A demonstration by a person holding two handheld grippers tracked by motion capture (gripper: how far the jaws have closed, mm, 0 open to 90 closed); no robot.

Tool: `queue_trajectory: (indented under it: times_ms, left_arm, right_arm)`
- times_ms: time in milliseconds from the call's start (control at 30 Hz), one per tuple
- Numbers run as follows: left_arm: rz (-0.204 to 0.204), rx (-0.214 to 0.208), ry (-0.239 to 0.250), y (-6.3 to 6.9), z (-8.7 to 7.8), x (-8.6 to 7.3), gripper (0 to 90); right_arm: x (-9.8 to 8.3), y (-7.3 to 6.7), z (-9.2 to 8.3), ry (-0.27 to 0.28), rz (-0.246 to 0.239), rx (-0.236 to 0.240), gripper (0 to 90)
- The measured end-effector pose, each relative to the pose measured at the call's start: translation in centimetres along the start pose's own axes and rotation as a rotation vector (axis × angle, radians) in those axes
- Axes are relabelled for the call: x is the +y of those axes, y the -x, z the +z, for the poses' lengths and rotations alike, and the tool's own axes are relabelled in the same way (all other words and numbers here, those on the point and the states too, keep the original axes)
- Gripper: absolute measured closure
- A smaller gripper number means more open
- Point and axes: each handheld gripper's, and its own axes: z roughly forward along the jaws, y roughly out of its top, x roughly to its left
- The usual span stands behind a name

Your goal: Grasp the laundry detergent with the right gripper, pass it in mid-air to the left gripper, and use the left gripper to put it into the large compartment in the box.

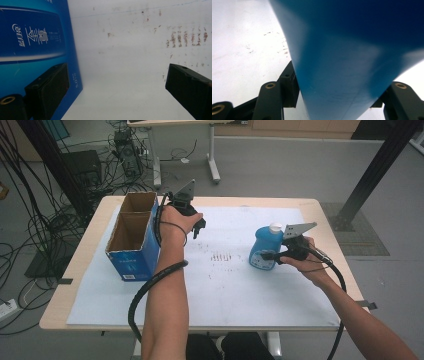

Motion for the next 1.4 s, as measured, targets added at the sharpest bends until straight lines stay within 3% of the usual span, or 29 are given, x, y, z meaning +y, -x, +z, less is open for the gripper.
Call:
queue_trajectory:
  times_ms: [1400]
  left_arm:
    - [0.003, -0.001, 0.008, 0.15, -0.34, -0.35, 5.8]
  right_arm:
    - [-0.04, -0.02, 0.01, 0.003, -0.011, -0.001, 42.0]
